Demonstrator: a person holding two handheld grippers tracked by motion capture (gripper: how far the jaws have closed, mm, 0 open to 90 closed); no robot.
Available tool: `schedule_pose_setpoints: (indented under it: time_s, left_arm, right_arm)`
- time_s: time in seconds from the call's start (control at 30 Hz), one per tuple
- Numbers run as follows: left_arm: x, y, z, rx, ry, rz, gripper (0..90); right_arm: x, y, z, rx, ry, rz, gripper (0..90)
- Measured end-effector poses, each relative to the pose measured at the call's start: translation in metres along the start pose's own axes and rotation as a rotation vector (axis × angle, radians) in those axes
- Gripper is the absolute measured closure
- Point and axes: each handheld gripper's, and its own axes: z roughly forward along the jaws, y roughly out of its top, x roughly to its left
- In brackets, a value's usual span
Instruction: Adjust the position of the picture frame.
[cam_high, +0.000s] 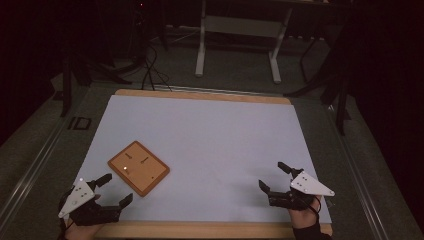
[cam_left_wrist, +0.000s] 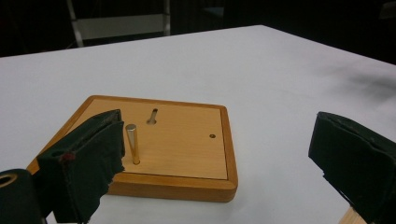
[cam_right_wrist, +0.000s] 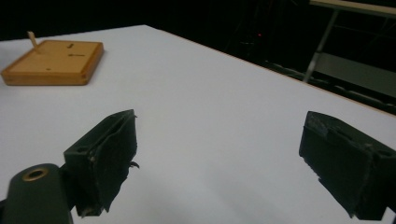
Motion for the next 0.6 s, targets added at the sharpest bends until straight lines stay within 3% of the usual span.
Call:
schedule_pose_setpoints:
  time_s: [0.27,0.33,0.47,0.57,0.6]
  left_arm:
    - [-0.007,0.002,0.005,0.03,-0.048,0.045,3.9]
    - [-0.008,0.004,0.004,0.014,-0.069,0.034,3.9]
    - [-0.009,0.012,0.003,-0.006,-0.073,0.052,3.9]
    - [-0.005,0.02,0.003,0.0,-0.077,0.072,3.9]
    - [-0.003,0.022,0.003,-0.003,-0.079,0.074,3.9]
  right_arm:
    - [0.004,0.001,0.001,-0.004,0.009,-0.02,10.9]
    - [0.005,0.001,0.002,0.001,0.018,-0.009,10.9]
    - [0.005,0.002,0.003,0.004,0.036,-0.001,10.9]
    - [0.006,0.003,0.003,0.001,0.03,-0.008,10.7]
    - [0.007,0.003,0.002,-0.021,0.004,-0.017,9.9]
